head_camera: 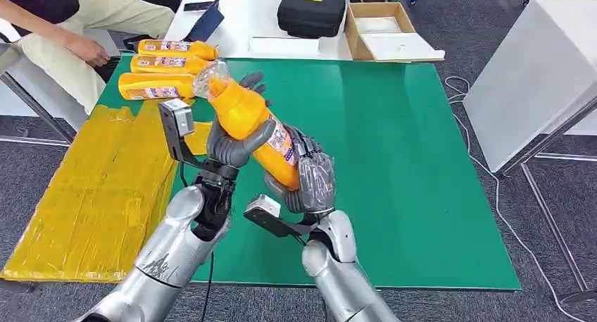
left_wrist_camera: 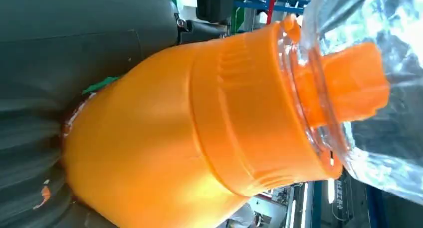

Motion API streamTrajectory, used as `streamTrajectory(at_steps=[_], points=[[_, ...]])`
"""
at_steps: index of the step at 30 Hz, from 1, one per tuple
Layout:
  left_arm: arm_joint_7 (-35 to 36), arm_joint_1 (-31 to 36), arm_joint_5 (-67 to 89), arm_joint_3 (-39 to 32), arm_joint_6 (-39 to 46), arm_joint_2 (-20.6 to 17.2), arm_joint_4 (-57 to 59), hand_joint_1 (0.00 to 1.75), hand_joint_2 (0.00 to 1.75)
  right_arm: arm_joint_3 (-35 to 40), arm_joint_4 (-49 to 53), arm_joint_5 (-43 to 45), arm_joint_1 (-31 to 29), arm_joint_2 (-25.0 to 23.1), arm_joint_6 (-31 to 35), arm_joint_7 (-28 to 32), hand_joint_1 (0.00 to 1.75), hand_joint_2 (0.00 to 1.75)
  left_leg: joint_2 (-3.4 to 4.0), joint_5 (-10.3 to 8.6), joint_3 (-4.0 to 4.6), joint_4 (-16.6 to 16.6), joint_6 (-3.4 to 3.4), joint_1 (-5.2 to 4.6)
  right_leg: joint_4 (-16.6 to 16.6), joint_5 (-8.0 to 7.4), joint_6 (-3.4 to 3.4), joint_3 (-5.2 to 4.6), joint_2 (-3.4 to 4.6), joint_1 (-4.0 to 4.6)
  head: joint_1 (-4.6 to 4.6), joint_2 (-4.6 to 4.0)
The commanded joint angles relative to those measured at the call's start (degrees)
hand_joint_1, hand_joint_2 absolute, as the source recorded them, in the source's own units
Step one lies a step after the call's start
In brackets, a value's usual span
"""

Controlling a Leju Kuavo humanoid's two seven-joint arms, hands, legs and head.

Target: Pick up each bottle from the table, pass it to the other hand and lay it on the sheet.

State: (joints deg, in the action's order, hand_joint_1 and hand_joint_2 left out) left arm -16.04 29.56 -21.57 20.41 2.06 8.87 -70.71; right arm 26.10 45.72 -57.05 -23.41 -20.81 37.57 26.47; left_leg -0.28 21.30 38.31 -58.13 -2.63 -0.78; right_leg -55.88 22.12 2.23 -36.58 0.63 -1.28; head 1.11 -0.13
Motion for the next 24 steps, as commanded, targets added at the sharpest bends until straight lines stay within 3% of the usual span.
streamTrajectory(at_steps=[1, 15, 16, 17, 18, 21, 24], points=[[0.1, 1.3, 1.3, -2.4, 0.9, -1.6, 0.7, 1.75, 1.75, 7.1, -3.2, 1.3, 1.3, 0.8, 2.4, 1.9, 1.75, 1.75, 0.03, 0.1, -0.27, 0.0, 0.18, 0.07, 0.1, 0.08, -0.14, 0.28, -0.02, 0.08, -0.02, 0.0], [0.4, 2.0, 1.5, -4.1, 2.2, -1.6, 1.5, 1.75, 1.75, 3.7, -3.2, 5.6, 0.9, 0.8, 2.4, 3.3, 1.73, 1.75, -0.05, 0.12, -0.33, 0.0, 0.24, 0.06, 0.0, 0.13, -0.18, 0.33, -0.11, 0.06, 0.0, 0.0], [-0.1, 1.7, 2.4, -4.4, 3.1, -1.7, 1.4, 1.75, 1.75, 3.6, -3.1, 7.9, 1.0, 0.8, 2.4, 4.2, 1.55, 1.75, -0.05, 0.11, -0.32, 0.0, 0.23, 0.07, 0.1, 0.12, -0.17, 0.33, -0.11, 0.08, -0.02, 0.0], [-0.5, 1.5, 3.9, -4.4, 4.2, -2.1, 1.3, 1.75, 1.75, 3.7, -2.3, 9.7, 1.6, 0.8, 2.4, 5.4, 0.24, 1.75, -0.04, 0.07, -0.23, 0.0, 0.17, 0.05, 0.1, 0.07, -0.13, 0.23, -0.08, 0.06, 0.0, 0.0], [-1.0, 1.5, 4.9, -4.9, 5.2, -2.5, 1.2, 1.75, 1.75, 5.4, -2.8, 12.8, 1.4, 0.8, 2.4, 6.1, 0.0, 1.75, -0.03, 0.13, -0.41, 0.1, 0.25, 0.06, 0.1, 0.14, -0.19, 0.41, -0.1, 0.07, 0.0, 0.0], [-0.9, 1.6, 4.8, -5.8, 5.2, -3.1, 1.0, 1.75, 1.75, 6.6, -1.9, 14.5, 1.5, 1.2, 2.4, 5.9, 0.0, 1.75, 0.07, 0.08, -0.21, 0.0, 0.16, 0.04, 0.1, 0.05, -0.12, 0.2, 0.03, 0.04, -0.02, 0.0], [-2.8, 1.6, 8.1, -8.0, 9.7, -4.0, -0.2, 1.75, 1.75, 12.0, 6.6, 23.6, 2.9, 5.1, 0.5, 4.6, 0.0, 1.75, 0.06, 0.05, -0.13, 0.0, 0.14, 0.07, 0.1, 0.02, -0.11, 0.1, 0.0, 0.07, 0.02, 0.0]])
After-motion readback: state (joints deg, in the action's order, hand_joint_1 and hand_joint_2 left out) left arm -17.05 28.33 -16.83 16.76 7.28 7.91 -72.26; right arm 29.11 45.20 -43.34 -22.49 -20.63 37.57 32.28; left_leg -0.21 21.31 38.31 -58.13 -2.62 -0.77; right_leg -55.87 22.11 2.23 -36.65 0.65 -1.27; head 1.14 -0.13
